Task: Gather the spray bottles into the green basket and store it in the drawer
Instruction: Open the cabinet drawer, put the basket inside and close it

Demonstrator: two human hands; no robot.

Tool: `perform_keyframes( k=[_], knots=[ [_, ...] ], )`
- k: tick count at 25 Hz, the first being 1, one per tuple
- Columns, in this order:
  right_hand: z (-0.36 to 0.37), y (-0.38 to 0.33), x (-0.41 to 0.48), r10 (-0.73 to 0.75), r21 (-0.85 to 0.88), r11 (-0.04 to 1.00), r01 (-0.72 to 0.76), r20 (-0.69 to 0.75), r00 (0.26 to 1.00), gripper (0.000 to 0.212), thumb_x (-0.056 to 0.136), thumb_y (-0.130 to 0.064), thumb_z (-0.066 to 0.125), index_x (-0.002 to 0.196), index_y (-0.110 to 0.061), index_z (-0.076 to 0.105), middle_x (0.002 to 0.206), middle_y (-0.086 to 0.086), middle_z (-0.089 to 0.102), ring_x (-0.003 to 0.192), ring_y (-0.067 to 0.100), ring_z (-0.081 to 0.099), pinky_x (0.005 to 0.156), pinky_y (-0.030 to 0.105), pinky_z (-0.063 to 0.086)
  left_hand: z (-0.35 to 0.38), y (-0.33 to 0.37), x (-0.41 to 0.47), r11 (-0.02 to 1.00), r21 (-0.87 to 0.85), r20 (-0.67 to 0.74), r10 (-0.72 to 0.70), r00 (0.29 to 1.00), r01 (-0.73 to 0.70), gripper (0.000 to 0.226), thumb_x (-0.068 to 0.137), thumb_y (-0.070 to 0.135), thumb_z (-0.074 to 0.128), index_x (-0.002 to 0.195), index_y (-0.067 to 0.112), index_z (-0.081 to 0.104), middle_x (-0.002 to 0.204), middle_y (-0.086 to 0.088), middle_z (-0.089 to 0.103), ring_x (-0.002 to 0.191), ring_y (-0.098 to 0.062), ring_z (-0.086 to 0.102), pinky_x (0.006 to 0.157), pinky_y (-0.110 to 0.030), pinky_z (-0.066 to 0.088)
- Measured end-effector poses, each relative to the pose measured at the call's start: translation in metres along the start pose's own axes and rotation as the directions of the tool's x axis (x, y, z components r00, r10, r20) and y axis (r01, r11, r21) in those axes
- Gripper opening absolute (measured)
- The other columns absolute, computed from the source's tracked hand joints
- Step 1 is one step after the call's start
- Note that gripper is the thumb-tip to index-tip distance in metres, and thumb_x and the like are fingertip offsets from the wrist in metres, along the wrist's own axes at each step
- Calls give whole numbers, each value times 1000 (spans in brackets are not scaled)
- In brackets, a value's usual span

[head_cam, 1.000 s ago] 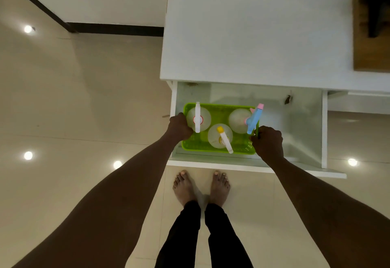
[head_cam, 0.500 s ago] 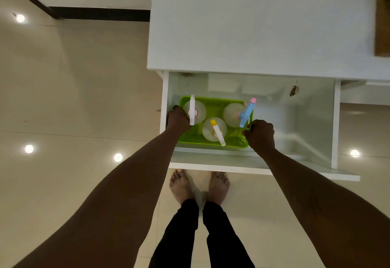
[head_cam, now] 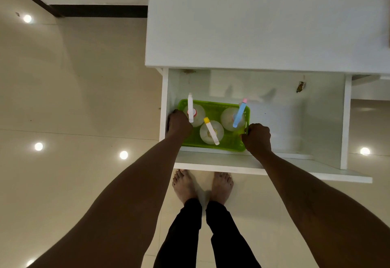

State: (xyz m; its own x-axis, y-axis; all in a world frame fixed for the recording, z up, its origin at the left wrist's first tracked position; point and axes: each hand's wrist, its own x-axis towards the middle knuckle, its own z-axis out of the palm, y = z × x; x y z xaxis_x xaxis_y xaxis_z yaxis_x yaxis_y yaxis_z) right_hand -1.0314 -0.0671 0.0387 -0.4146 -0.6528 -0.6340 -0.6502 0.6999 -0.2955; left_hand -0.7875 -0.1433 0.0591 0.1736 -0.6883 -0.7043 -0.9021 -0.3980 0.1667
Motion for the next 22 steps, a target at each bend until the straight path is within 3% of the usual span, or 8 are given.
perform_keyframes(
  k=[6,9,14,17,20,22],
  knots=[
    [6,3,8,-20,-14,1000,20,6,1000,6,77,-9,67,73,-5,66,71,14,63,69,33,60,56,26,39,4,-4,-5,997,67,0,25,1000,-25,40,87,16,71,122,2,56,115,-15,68,109,-31,68,89,-37,56],
    [6,2,8,-27,-31,999,27,14,1000,5,79,-9,66,78,-5,67,76,15,63,71,32,58,60,29,41,6,-7,-10,999,21,2,36,999,-36,38,86,13,72,119,3,58,113,-15,69,107,-32,68,90,-38,58],
    [3,0,6,-59,-95,993,64,62,996,2,79,-5,65,80,-7,64,85,16,65,81,35,62,62,28,40,5,-7,-26,999,21,-6,49,999,-48,31,82,20,74,109,6,65,101,-12,72,97,-30,72,77,-33,56],
    [0,-2,6,-68,-127,988,84,126,990,9,79,-6,65,77,-10,58,88,16,65,81,34,62,54,23,34,4,-7,-36,999,-27,-36,43,998,-44,26,82,27,73,99,8,68,92,-11,72,89,-30,72,67,-30,52],
    [-6,-6,1,-93,-199,970,140,225,970,12,81,-12,66,91,-6,63,94,15,69,90,34,64,67,27,42,3,-12,-49,988,-150,-29,22,999,-26,21,79,29,73,85,12,61,79,-7,63,81,-30,67,63,-29,46],
    [-11,-9,-8,-98,-204,968,149,244,965,17,82,-17,66,93,-5,63,95,15,68,91,34,64,68,28,42,-2,-15,-59,985,-175,0,4,1000,-4,20,79,28,71,84,17,56,80,-3,57,85,-31,64,67,-30,46]
  ],
)
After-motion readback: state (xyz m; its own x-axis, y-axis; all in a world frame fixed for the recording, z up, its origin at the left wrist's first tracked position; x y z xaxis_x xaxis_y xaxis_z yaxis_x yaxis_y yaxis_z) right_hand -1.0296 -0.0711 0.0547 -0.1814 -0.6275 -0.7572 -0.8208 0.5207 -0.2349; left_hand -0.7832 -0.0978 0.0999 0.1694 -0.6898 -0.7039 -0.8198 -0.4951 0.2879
